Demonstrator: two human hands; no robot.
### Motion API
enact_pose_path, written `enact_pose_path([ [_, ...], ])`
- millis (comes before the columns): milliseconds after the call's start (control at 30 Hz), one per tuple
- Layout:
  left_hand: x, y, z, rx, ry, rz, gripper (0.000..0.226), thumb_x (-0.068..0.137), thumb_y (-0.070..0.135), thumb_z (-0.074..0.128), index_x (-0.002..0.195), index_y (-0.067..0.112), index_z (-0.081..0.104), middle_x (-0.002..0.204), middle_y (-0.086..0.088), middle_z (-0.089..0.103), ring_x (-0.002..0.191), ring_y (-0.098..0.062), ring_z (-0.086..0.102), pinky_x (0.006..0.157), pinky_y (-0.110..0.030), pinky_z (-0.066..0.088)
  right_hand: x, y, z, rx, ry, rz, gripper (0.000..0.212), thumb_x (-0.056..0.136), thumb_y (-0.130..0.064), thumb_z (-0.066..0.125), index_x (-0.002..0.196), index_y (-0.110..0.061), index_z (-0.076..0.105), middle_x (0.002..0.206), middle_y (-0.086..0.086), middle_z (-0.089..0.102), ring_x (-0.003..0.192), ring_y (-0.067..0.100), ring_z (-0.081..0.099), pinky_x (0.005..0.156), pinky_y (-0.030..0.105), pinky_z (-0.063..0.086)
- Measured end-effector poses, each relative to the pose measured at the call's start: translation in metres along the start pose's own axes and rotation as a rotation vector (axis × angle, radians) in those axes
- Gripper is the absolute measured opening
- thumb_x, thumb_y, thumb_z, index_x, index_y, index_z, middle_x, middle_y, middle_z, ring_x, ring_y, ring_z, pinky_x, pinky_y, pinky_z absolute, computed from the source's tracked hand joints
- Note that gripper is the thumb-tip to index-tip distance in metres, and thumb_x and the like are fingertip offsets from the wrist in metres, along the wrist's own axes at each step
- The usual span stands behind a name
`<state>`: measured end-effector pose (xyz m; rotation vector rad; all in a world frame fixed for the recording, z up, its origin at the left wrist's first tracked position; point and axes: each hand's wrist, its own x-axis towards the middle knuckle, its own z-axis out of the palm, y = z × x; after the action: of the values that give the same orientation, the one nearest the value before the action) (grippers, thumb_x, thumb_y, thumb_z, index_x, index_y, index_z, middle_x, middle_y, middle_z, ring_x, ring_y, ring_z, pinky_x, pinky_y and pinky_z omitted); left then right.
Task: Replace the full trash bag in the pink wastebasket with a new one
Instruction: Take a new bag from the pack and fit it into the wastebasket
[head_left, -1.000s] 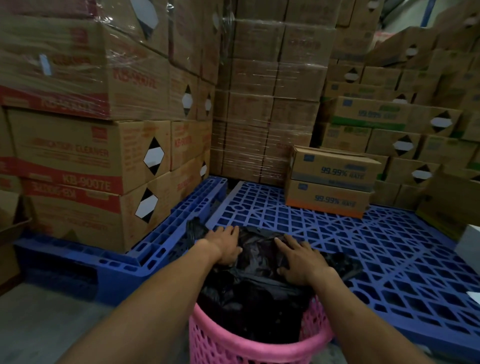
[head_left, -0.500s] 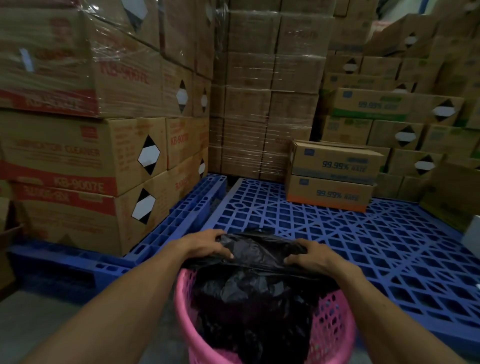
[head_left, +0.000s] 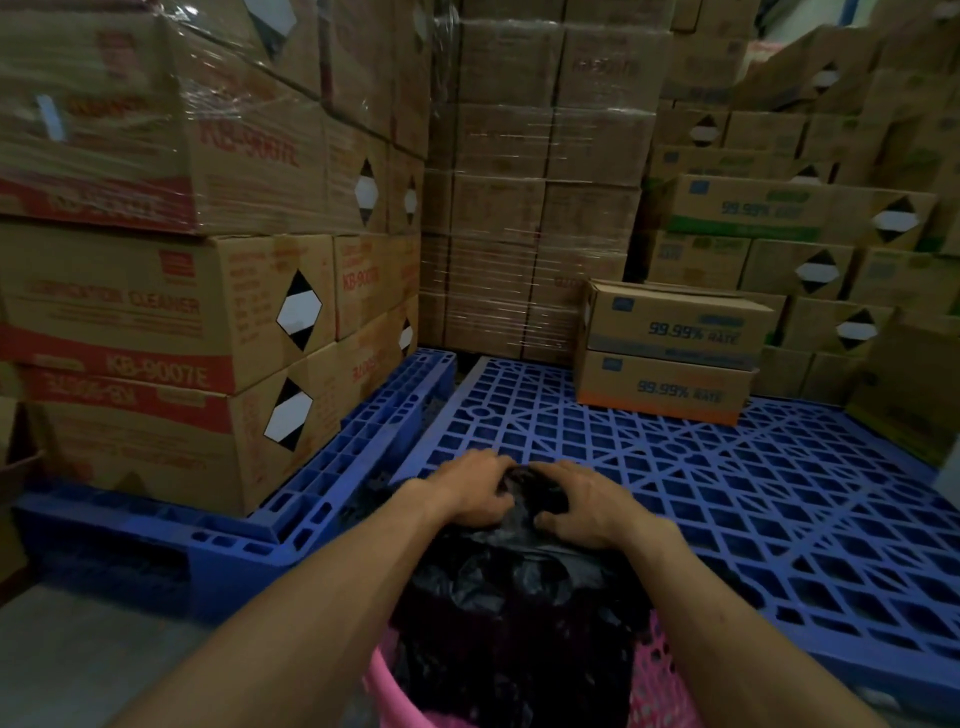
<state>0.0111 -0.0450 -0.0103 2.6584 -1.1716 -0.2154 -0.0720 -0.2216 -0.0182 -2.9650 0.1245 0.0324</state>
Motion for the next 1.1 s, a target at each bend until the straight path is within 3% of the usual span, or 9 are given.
enact_pose_path([
  [133, 0.008, -0.007, 0.005, -0.016, -0.03, -0.057, 0.055, 0.085, 0.05, 0.055, 0.136, 0.031, 0.045, 0.127, -0.002, 0.057, 0.107, -0.028, 0.058, 0.092, -0.05, 0.051, 0.01, 0.004, 0.005, -0.031, -0.02, 0.069, 0.074, 0.089, -0.055, 0.058, 0.153, -0.039, 0.024, 0.144, 0.006, 0.047, 0.123, 0.031, 0.053, 0.097, 0.045, 0.049],
  [233, 0.009, -0.01, -0.001, -0.039, -0.08, -0.106, 0.06, 0.082, 0.057, 0.055, 0.135, 0.031, 0.046, 0.126, -0.005, 0.059, 0.106, -0.029, 0.058, 0.091, -0.049, 0.051, 0.013, 0.009, 0.008, -0.044, 0.007, 0.146, 0.061, 0.086, -0.061, 0.054, 0.14, -0.039, 0.04, 0.121, 0.004, 0.064, 0.099, 0.027, 0.063, 0.079, 0.038, 0.053],
  [300, 0.007, -0.013, -0.003, -0.078, -0.109, -0.112, 0.067, 0.083, 0.056, 0.059, 0.142, 0.03, 0.041, 0.138, -0.004, 0.053, 0.117, -0.028, 0.056, 0.099, -0.049, 0.048, 0.01, 0.013, 0.006, -0.047, 0.01, 0.184, 0.058, 0.086, -0.065, 0.052, 0.136, -0.036, 0.046, 0.114, 0.002, 0.066, 0.094, 0.025, 0.063, 0.076, 0.036, 0.052],
  [400, -0.004, -0.019, -0.005, -0.059, -0.127, -0.046, 0.09, 0.083, 0.058, 0.065, 0.156, 0.033, 0.018, 0.162, 0.0, 0.023, 0.147, -0.027, 0.029, 0.117, -0.049, 0.031, -0.001, 0.018, 0.001, -0.05, -0.054, 0.22, 0.071, 0.088, -0.067, 0.051, 0.148, -0.034, 0.035, 0.137, 0.004, 0.058, 0.113, 0.027, 0.06, 0.088, 0.041, 0.05],
  [533, -0.026, -0.025, -0.006, 0.003, -0.031, 0.073, 0.098, 0.082, 0.063, 0.065, 0.157, 0.037, 0.008, 0.165, 0.004, 0.004, 0.153, -0.022, 0.002, 0.122, -0.05, 0.017, -0.025, 0.03, -0.005, 0.011, -0.089, 0.182, 0.092, 0.083, -0.073, 0.056, 0.156, -0.045, 0.008, 0.163, 0.003, 0.023, 0.141, 0.03, 0.04, 0.108, 0.049, 0.041],
  [633, -0.047, -0.027, -0.011, 0.023, -0.07, 0.138, 0.092, 0.085, 0.064, 0.061, 0.157, 0.039, 0.011, 0.165, 0.011, -0.001, 0.152, -0.016, -0.006, 0.123, -0.049, 0.011, -0.054, 0.03, -0.01, 0.095, -0.095, 0.107, 0.096, 0.083, -0.07, 0.061, 0.154, -0.051, -0.001, 0.162, -0.001, 0.013, 0.144, 0.03, 0.034, 0.11, 0.05, 0.038],
  [733, -0.067, -0.027, -0.017, 0.034, -0.194, 0.083, 0.089, 0.084, 0.067, 0.059, 0.156, 0.044, 0.011, 0.165, 0.019, -0.008, 0.152, -0.014, -0.011, 0.124, -0.051, 0.007, -0.08, 0.03, -0.014, 0.133, -0.095, 0.036, 0.099, 0.081, -0.068, 0.065, 0.151, -0.056, -0.003, 0.164, -0.009, 0.002, 0.148, 0.029, 0.026, 0.115, 0.051, 0.033],
  [867, -0.085, -0.028, -0.024, 0.111, -0.298, 0.033, 0.088, 0.083, 0.065, 0.059, 0.155, 0.047, 0.011, 0.165, 0.013, -0.014, 0.152, -0.018, -0.015, 0.123, -0.055, 0.006, -0.101, 0.039, -0.019, 0.136, -0.138, 0.031, 0.104, 0.072, -0.075, 0.068, 0.145, -0.065, -0.004, 0.162, -0.013, -0.003, 0.148, 0.031, 0.024, 0.115, 0.055, 0.035],
  [1100, -0.115, -0.02, -0.033, 0.084, -0.355, -0.063, 0.088, 0.084, 0.066, 0.058, 0.154, 0.05, 0.009, 0.165, 0.008, -0.019, 0.153, -0.023, -0.011, 0.123, -0.053, 0.004, -0.127, 0.032, -0.023, 0.089, -0.235, 0.057, 0.103, 0.077, -0.067, 0.07, 0.152, -0.056, 0.0, 0.164, -0.004, -0.013, 0.15, 0.03, 0.021, 0.12, 0.049, 0.028],
])
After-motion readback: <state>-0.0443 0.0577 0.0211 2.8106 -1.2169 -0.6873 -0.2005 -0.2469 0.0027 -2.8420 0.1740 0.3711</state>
